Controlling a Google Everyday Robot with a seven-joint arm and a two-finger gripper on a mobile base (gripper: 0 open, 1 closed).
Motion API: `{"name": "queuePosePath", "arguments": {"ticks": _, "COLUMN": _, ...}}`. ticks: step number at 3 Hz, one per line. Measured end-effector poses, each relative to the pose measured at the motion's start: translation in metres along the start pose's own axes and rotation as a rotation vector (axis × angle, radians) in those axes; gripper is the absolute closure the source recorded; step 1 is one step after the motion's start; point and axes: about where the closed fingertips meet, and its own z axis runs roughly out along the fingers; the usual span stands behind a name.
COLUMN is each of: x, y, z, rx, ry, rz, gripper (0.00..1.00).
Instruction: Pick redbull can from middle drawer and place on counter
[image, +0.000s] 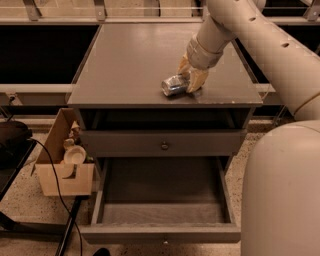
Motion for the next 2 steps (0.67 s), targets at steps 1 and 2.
{"name": "queuePosePath", "arguments": {"ticks": 1, "x": 0.0000, "y": 0.0000, "z": 0.0000, "rx": 0.000, "ry": 0.000, "rz": 0.000, "gripper": 0.82}}
{"name": "queuePosePath", "arguments": {"ticks": 2, "x": 0.0000, "y": 0.0000, "z": 0.0001, "rx": 0.000, "ry": 0.000, "rz": 0.000, "gripper": 0.57}}
